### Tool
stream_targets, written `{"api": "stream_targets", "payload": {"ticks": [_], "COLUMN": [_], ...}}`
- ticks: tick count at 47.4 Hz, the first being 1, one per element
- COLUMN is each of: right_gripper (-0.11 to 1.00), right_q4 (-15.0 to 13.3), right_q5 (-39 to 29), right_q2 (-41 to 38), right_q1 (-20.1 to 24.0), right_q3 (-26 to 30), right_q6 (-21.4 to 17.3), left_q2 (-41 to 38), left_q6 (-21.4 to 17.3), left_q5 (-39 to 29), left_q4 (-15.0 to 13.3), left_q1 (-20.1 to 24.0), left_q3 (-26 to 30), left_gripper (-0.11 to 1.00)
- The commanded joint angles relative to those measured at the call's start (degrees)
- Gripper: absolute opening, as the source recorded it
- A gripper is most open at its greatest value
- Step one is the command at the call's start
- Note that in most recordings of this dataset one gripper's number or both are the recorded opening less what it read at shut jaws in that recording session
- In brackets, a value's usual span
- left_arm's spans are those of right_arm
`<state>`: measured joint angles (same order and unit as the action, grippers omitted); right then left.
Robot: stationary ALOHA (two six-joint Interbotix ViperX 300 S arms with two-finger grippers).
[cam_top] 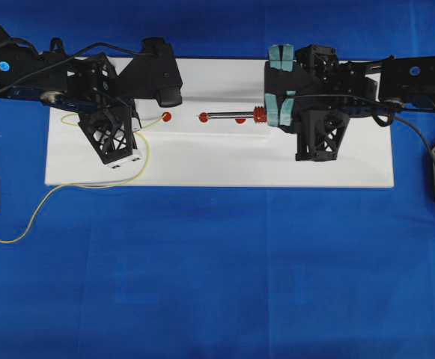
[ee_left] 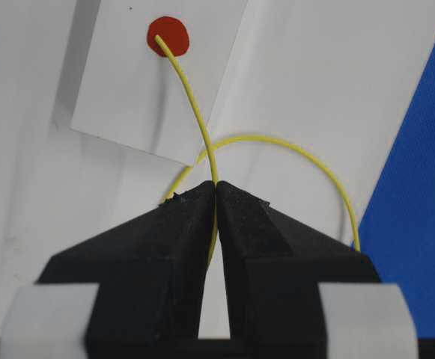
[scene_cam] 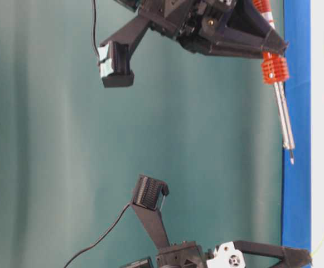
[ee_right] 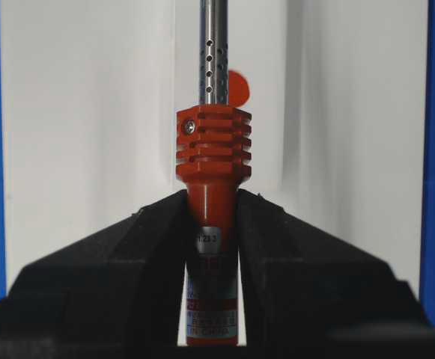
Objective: Touch the tip of the soldering iron to the tip of the solder at the mark.
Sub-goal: 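Move the iron tip leftward toward the solder tip near the middle dot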
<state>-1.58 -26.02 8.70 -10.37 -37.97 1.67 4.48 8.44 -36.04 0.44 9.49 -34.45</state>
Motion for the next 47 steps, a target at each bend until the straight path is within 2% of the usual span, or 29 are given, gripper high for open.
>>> {"api": "stream_targets", "payload": {"ticks": [1,12,22,47], "right_gripper": [0.06,0.06,0.06,0.06], "right_q4": [-0.3,-0.8,-2.5,-2.8], "right_q5": [0.2,-0.9,-2.5,-2.5], "right_q2": [-0.7,-6.4,-11.0,-13.7], "right_q1": [-0.3,-0.4,-0.4,-1.2], "right_q3": [2.5,7.2,11.4,13.3], "right_q6": [0.1,0.1,-0.1,0.3], "left_q2": [0.6,0.3,0.0,-0.1], "left_q6": [0.1,0.1,0.1,-0.3], "left_q5": [0.2,0.2,0.2,0.2], "left_q4": [0.1,0.1,0.1,0.1], "left_q1": [-0.2,-0.3,-0.4,-0.4], "left_q3": [0.4,0.4,0.3,0.1], "left_gripper": [0.03,0.03,0.03,0.03]}}
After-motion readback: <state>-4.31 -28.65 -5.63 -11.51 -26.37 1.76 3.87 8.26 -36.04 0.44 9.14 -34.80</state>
